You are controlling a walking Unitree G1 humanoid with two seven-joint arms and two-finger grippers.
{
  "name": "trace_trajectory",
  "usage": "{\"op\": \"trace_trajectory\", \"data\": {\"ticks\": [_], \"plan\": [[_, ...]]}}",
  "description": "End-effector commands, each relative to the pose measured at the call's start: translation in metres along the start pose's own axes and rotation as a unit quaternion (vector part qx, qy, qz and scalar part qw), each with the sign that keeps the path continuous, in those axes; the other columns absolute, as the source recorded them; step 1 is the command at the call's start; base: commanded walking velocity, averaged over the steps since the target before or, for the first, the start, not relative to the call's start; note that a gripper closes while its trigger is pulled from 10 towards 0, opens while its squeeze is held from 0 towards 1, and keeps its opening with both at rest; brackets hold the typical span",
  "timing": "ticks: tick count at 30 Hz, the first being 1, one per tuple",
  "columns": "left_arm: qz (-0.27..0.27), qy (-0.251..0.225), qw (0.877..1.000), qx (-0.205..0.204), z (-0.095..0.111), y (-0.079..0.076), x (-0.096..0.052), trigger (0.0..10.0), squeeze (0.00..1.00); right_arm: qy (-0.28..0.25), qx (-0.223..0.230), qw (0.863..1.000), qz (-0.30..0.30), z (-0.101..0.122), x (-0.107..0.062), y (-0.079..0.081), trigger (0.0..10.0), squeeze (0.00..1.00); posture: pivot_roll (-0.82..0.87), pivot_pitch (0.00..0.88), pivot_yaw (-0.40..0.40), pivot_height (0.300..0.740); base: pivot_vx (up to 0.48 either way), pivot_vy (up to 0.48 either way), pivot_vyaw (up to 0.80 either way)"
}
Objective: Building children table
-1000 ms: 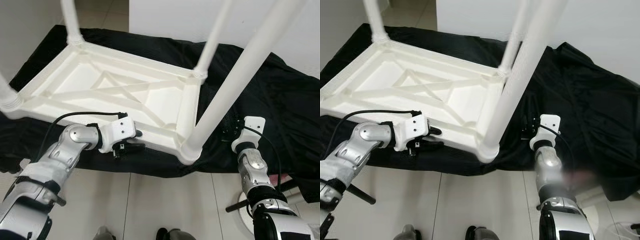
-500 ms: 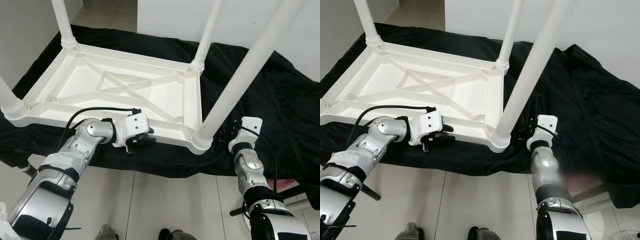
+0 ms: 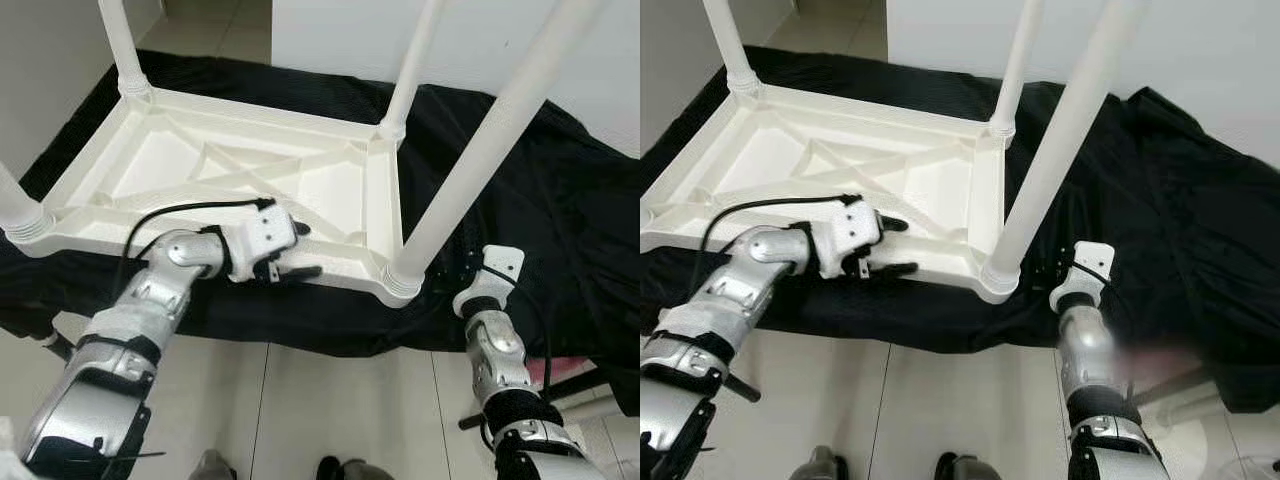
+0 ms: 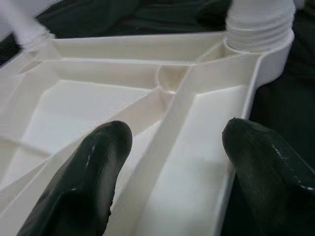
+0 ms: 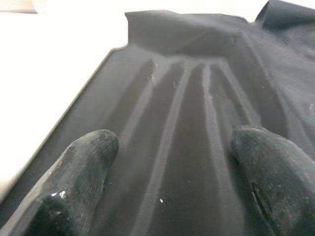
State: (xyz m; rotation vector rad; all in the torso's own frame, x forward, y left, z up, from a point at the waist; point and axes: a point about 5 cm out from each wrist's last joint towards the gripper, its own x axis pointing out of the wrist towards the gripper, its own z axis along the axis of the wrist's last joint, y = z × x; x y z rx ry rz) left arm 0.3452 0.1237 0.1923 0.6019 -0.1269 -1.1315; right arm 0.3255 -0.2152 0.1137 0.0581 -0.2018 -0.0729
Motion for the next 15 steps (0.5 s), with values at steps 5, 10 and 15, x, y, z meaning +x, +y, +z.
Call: {"op": "trace_trajectory", "data": {"ticks": [5, 10, 15], "plan": [[0.239, -0.010, 0.958, -0.158, -0.012, 0.015, -0.037, 10.0, 0.00, -0.039, 0.043, 0.998, 0.012, 0.008, -0.015, 0.023, 10.0, 0.00, 0.07, 0.132, -0.070, 0.740, 0.000, 0.000, 0.00], [0.294, -0.024, 0.931, -0.213, -0.016, 0.015, -0.049, 10.0, 0.00, -0.035, 0.061, 0.997, 0.015, 0.006, -0.017, 0.039, 10.0, 0.00, 0.08, 0.129, -0.080, 0.740, 0.000, 0.000, 0.00], [0.371, -0.040, 0.894, -0.249, -0.019, 0.014, -0.066, 10.0, 0.00, -0.018, 0.121, 0.992, 0.013, 0.001, -0.009, 0.072, 10.0, 0.00, 0.09, 0.121, -0.094, 0.740, 0.000, 0.000, 0.00]]}}
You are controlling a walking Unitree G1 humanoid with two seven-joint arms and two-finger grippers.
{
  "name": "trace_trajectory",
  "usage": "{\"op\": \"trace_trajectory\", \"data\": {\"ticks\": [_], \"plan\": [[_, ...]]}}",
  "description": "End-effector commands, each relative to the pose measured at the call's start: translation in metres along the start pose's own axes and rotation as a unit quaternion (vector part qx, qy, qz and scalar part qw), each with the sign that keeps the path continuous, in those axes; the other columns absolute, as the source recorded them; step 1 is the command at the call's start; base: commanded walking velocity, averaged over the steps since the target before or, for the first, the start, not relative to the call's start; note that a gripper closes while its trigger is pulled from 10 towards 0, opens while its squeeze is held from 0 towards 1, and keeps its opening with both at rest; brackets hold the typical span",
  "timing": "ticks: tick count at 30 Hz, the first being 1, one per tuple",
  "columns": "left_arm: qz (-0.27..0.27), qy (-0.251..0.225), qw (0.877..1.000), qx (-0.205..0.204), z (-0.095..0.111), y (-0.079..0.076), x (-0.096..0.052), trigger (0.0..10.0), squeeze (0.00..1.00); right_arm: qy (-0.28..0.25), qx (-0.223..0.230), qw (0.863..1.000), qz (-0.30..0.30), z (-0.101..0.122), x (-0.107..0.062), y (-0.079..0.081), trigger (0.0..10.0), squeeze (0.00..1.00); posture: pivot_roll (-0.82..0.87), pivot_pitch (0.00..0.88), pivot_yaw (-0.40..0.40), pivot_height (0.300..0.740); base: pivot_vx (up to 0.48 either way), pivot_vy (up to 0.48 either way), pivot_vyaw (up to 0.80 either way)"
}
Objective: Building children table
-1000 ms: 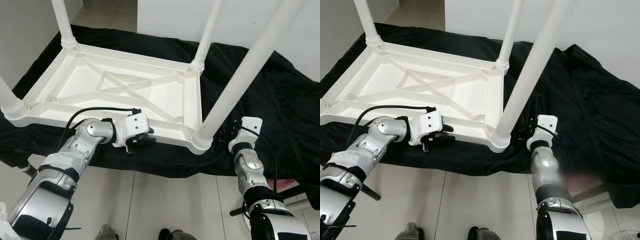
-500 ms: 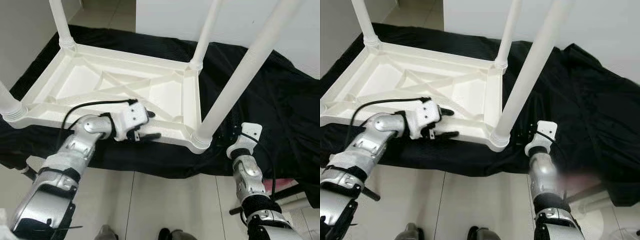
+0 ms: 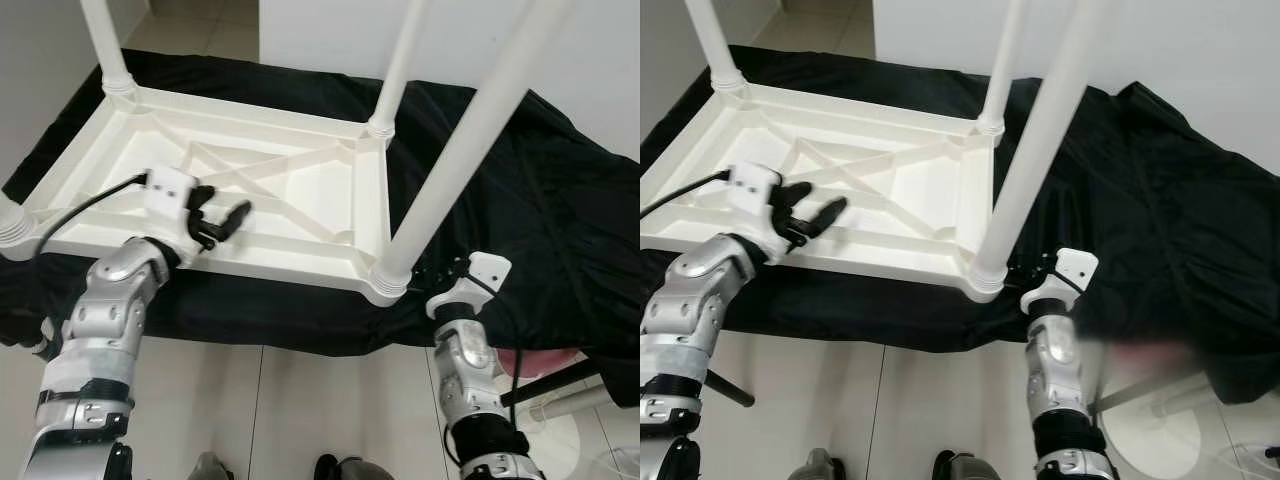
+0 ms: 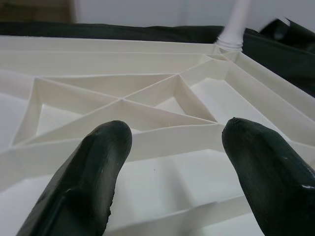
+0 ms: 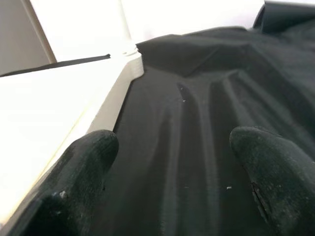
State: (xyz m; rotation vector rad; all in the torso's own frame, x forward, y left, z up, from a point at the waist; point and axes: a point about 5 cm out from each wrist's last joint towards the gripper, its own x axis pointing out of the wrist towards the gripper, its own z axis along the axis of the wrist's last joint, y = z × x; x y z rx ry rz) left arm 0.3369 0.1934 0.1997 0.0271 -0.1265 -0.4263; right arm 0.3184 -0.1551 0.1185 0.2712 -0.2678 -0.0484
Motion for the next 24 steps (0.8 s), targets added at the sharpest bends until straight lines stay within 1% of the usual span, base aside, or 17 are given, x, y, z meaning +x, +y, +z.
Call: {"op": "trace_trajectory", "data": {"ticks": [1, 4, 5, 6, 7, 8, 10, 13, 15, 17, 18, 19, 20, 21, 22, 24], "plan": [[0.011, 0.004, 1.000, -0.006, -0.003, -0.002, -0.002, 10.0, 0.00, 0.012, 0.014, 1.000, 0.009, -0.005, 0.002, 0.011, 10.0, 0.00, 0.09, 0.121, -0.094, 0.740, 0.000, 0.000, 0.00], [0.030, 0.006, 0.999, -0.028, -0.001, -0.004, -0.009, 10.0, 0.00, 0.017, 0.030, 0.999, 0.009, -0.006, 0.008, 0.025, 10.0, 0.00, 0.11, 0.114, -0.103, 0.740, 0.000, 0.000, 0.00], [0.030, 0.006, 0.999, -0.028, -0.001, -0.004, -0.009, 10.0, 0.00, 0.017, 0.030, 0.999, 0.009, -0.006, 0.008, 0.025, 10.0, 0.00, 0.11, 0.114, -0.103, 0.740, 0.000, 0.000, 0.00], [0.038, 0.010, 0.998, -0.041, 0.000, -0.006, -0.013, 10.0, 0.00, 0.022, 0.040, 0.999, 0.009, -0.005, 0.013, 0.033, 10.0, 0.00, 0.11, 0.111, -0.107, 0.740, 0.000, 0.000, 0.00], [0.038, 0.010, 0.998, -0.041, 0.000, -0.006, -0.013, 10.0, 0.00, 0.022, 0.040, 0.999, 0.009, -0.005, 0.013, 0.033, 10.0, 0.00, 0.11, 0.111, -0.107, 0.740, 0.000, 0.000, 0.00], [0.039, 0.008, 0.998, -0.042, 0.001, -0.008, -0.014, 10.0, 0.00, 0.021, 0.039, 0.999, 0.018, -0.004, 0.016, 0.037, 10.0, 0.00, 0.11, 0.110, -0.112, 0.740, 0.000, 0.000, 0.00], [0.042, 0.009, 0.998, -0.044, 0.002, -0.008, -0.014, 10.0, 0.00, 0.021, 0.038, 0.999, 0.021, -0.003, 0.016, 0.038, 10.0, 0.00, 0.12, 0.108, -0.120, 0.740, 0.000, 0.000, 0.00], [0.050, 0.013, 0.998, -0.035, 0.003, -0.011, -0.016, 10.0, 0.00, 0.018, 0.032, 0.999, 0.023, -0.001, 0.016, 0.035, 10.0, 0.00, 0.12, 0.109, -0.123, 0.740, 0.000, 0.000, 0.00], [0.053, 0.014, 0.998, -0.028, 0.003, -0.014, -0.018, 10.0, 0.00, 0.014, 0.018, 0.999, 0.022, 0.002, 0.013, 0.025, 10.0, 0.00, 0.12, 0.108, -0.123, 0.740, 0.000, 0.000, 0.00], [0.049, 0.007, 0.999, -0.011, 0.004, -0.016, -0.019, 10.0, 0.00, 0.012, 0.005, 1.000, 0.025, 0.004, 0.008, 0.014, 10.0, 0.00, 0.12, 0.108, -0.123, 0.740, 0.000, 0.000, 0.00], [0.044, 0.005, 0.999, -0.006, 0.004, -0.017, -0.021, 10.0, 0.00, 0.011, -0.002, 1.000, 0.029, 0.006, 0.004, 0.007, 10.0, 0.00, 0.11, 0.108, -0.121, 0.740, 0.000, 0.000, 0.00], [0.044, 0.005, 0.999, -0.006, 0.004, -0.017, -0.021, 10.0, 0.00, 0.011, -0.002, 1.000, 0.029, 0.006, 0.004, 0.007, 10.0, 0.00, 0.11, 0.108, -0.121, 0.740, 0.000, 0.000, 0.00], [0.041, -0.002, 0.999, 0.009, 0.005, -0.019, -0.023, 10.0, 0.00, 0.010, -0.009, 0.999, 0.038, 0.009, 0.000, -0.002, 10.0, 0.00, 0.11, 0.106, -0.118, 0.740, 0.000, 0.000, 0.00], [0.040, -0.006, 0.999, 0.019, 0.005, -0.020, -0.025, 10.0, 0.00, 0.009, -0.013, 0.999, 0.044, 0.011, -0.003, -0.006, 10.0, 0.00, 0.10, 0.106, -0.117, 0.740, 0.000, 0.000, 0.00], [0.040, -0.006, 0.999, 0.019, 0.005, -0.020, -0.025, 10.0, 0.00, 0.009, -0.013, 0.999, 0.044, 0.011, -0.003, -0.006, 10.0, 0.00, 0.10, 0.106, -0.117, 0.740, 0.000, 0.000, 0.00], [0.025, -0.002, 1.000, 0.016, 0.005, -0.024, -0.029, 10.0, 0.00, 0.010, -0.015, 0.998, 0.063, 0.016, -0.008, -0.016, 10.0, 0.00, 0.10, 0.106, -0.113, 0.740, 0.000, 0.000, 0.00]]}}
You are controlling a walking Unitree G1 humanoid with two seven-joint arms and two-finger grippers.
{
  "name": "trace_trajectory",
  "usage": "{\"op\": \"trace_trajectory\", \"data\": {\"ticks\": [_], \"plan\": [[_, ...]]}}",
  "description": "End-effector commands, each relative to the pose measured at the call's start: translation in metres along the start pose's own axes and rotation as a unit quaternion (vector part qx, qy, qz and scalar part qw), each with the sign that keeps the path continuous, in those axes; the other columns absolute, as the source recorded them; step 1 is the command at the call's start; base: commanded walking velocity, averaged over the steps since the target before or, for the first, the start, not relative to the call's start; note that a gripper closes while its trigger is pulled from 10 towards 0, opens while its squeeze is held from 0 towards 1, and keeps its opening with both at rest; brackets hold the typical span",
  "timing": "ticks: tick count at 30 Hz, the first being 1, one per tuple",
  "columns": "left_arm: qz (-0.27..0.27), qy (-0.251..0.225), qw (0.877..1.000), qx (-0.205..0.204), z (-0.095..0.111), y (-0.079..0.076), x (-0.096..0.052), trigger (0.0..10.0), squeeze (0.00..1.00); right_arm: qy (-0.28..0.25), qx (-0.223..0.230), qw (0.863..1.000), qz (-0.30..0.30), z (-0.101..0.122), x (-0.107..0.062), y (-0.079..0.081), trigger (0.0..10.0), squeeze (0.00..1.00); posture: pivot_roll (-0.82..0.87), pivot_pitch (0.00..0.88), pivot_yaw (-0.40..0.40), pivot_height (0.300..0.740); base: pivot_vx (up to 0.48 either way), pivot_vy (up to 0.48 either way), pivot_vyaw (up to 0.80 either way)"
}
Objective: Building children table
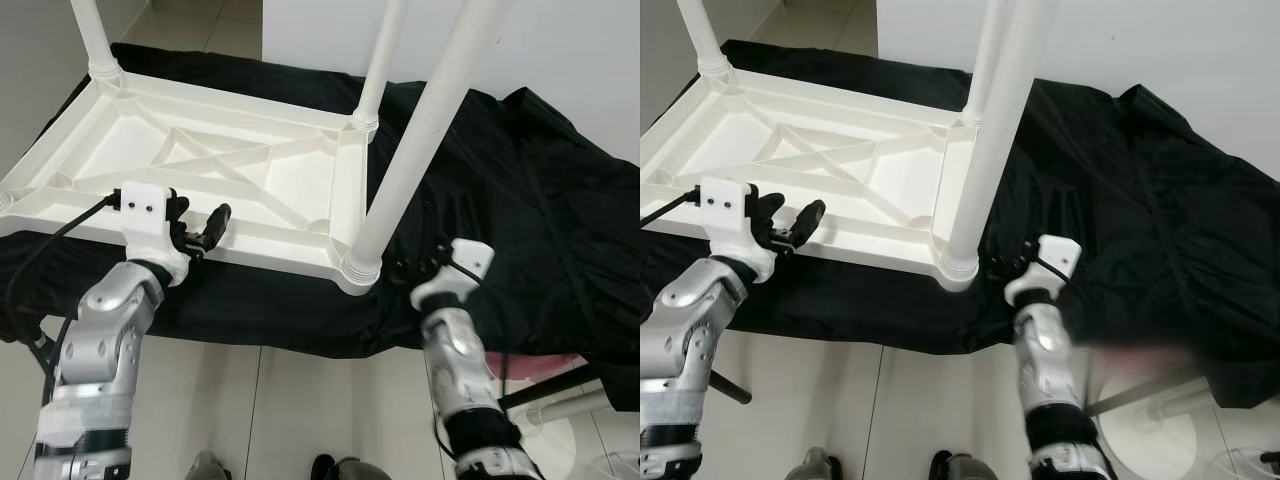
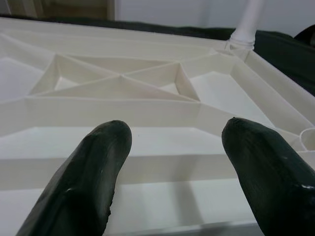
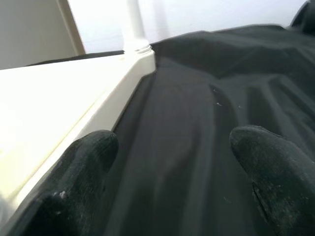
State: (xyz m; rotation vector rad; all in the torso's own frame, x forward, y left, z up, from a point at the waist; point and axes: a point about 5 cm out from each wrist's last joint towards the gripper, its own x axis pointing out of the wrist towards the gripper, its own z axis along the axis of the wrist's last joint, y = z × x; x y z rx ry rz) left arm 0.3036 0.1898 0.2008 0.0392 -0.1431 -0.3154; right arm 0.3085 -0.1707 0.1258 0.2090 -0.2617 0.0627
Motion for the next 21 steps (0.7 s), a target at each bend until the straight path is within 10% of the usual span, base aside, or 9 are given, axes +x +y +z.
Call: {"op": "trace_trajectory", "data": {"ticks": [1, 11, 21], "plan": [[-0.048, 0.003, 0.999, 0.014, 0.000, -0.009, -0.004, 10.0, 0.00, 0.001, 0.004, 1.000, 0.024, 0.006, -0.005, -0.008, 10.0, 0.00, 0.09, 0.104, -0.108, 0.740, 0.000, 0.000, 0.00], [-0.222, 0.006, 0.975, 0.003, 0.002, -0.035, -0.037, 10.0, 0.00, 0.048, -0.036, 0.982, 0.180, 0.031, -0.019, -0.037, 10.0, 0.00, 0.08, 0.098, -0.098, 0.740, 0.000, 0.000, 0.00], [-0.307, 0.040, 0.951, 0.013, -0.001, -0.057, -0.054, 10.0, 0.00, 0.069, -0.043, 0.950, 0.300, 0.048, -0.022, -0.025, 10.0, 0.00, 0.08, 0.099, -0.093, 0.740, 0.000, 0.000, 0.00]]}}
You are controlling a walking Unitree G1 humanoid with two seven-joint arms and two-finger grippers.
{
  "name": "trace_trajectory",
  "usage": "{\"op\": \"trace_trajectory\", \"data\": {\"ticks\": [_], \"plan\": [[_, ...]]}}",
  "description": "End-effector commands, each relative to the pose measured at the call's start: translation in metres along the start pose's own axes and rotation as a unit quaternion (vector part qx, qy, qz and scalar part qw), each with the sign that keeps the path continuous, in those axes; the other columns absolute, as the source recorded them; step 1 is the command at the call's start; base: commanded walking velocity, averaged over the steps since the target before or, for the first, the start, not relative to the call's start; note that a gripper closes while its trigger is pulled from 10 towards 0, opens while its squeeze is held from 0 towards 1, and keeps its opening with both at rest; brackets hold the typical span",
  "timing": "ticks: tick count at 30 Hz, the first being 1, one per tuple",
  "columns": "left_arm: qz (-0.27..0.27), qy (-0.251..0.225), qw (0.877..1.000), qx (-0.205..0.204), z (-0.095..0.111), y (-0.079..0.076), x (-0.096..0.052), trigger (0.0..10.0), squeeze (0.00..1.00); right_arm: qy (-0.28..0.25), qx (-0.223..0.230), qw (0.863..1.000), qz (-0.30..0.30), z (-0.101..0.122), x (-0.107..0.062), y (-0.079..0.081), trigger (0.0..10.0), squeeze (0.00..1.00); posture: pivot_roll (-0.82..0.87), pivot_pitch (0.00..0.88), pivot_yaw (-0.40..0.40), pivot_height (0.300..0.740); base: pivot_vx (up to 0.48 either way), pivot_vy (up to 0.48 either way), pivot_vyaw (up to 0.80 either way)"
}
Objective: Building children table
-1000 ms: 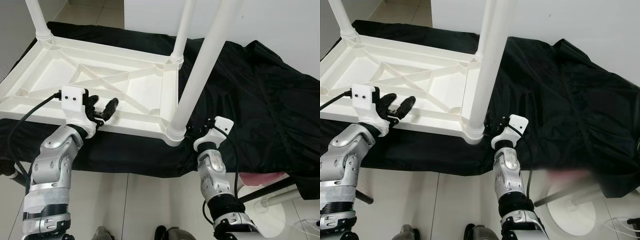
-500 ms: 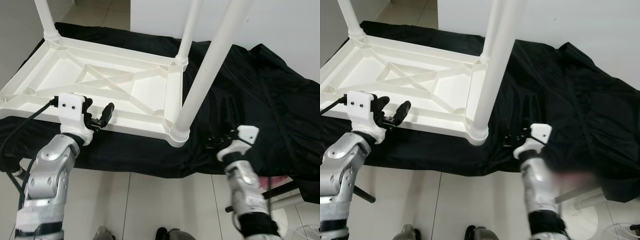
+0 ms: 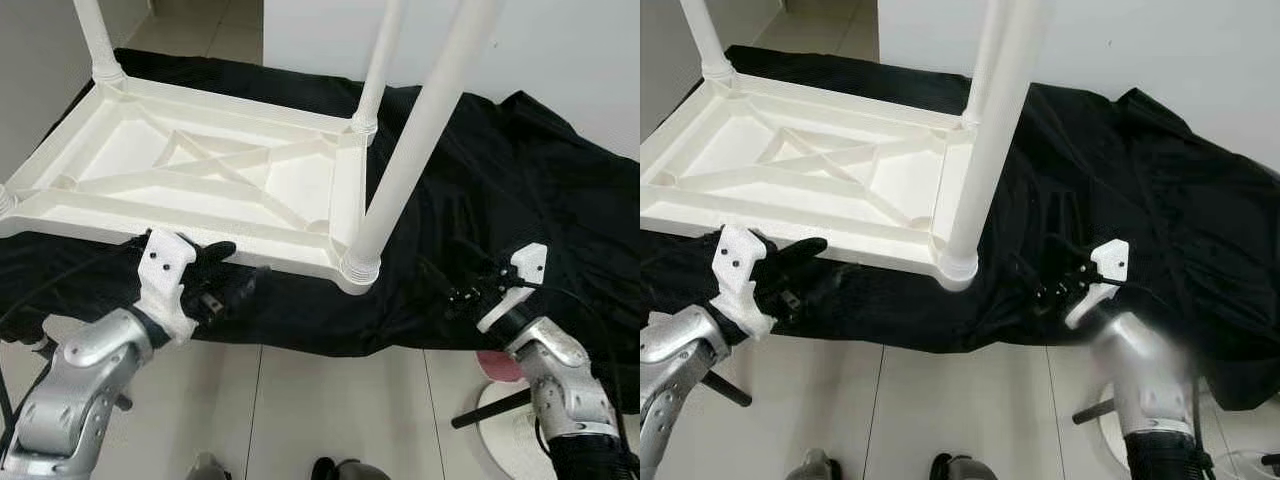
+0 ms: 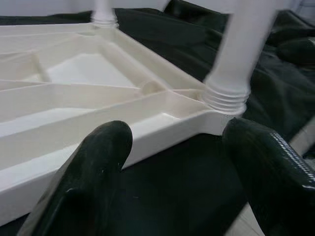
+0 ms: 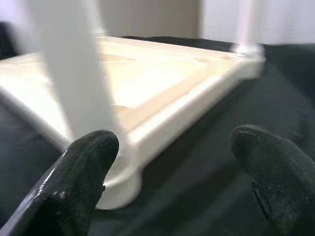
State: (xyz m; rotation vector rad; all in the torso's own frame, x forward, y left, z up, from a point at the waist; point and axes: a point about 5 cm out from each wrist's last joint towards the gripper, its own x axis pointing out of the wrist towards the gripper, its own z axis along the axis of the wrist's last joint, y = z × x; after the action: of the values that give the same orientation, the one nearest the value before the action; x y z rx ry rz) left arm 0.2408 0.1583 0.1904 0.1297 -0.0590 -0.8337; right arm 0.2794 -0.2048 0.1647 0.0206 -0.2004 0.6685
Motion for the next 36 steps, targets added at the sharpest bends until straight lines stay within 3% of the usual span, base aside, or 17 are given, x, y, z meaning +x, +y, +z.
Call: {"op": "trace_trajectory", "data": {"ticks": [1, 8, 14, 24, 27, 29, 36], "plan": [[-0.062, 0.004, 0.998, -0.012, 0.000, -0.013, 0.002, 10.0, 0.00, 0.015, 0.008, 0.999, 0.033, -0.001, -0.002, 0.005, 10.0, 0.00, 0.09, 0.100, -0.091, 0.740, 0.000, 0.000, 0.00], [-0.089, 0.011, 0.996, -0.002, -0.001, -0.023, 0.004, 10.0, 0.00, 0.019, 0.006, 0.997, 0.076, 0.004, 0.007, 0.011, 10.0, 0.00, 0.09, 0.103, -0.088, 0.740, 0.000, 0.000, 0.00], [-0.058, 0.008, 0.998, 0.005, -0.004, -0.012, 0.015, 10.0, 0.00, 0.015, 0.006, 0.994, 0.105, 0.003, 0.026, 0.022, 10.0, 0.00, 0.09, 0.111, -0.093, 0.740, 0.000, 0.000, 0.00], [-0.027, 0.005, 1.000, -0.008, -0.007, -0.001, 0.018, 10.0, 0.00, 0.014, 0.008, 0.992, 0.122, 0.003, 0.037, 0.026, 10.0, 0.00, 0.09, 0.121, -0.091, 0.740, 0.000, 0.000, 0.00], [-0.028, -0.015, 1.000, 0.003, 0.000, -0.001, 0.033, 10.0, 0.00, 0.023, 0.000, 0.992, 0.126, -0.005, 0.058, 0.029, 10.0, 0.00, 0.10, 0.129, -0.102, 0.740, 0.000, 0.000, 0.00], [-0.028, -0.017, 0.999, 0.004, 0.001, -0.001, 0.034, 10.0, 0.00, 0.024, -0.001, 0.992, 0.127, -0.006, 0.060, 0.029, 10.0, 0.00, 0.10, 0.129, -0.102, 0.740, 0.000, 0.000, 0.00], [-0.076, -0.032, 0.996, 0.012, 0.009, -0.018, 0.041, 10.0, 0.00, 0.027, -0.007, 0.994, 0.109, -0.010, 0.076, 0.027, 10.0, 0.00, 0.10, 0.132, -0.115, 0.740, 0.000, 0.000, 0.00]]}}
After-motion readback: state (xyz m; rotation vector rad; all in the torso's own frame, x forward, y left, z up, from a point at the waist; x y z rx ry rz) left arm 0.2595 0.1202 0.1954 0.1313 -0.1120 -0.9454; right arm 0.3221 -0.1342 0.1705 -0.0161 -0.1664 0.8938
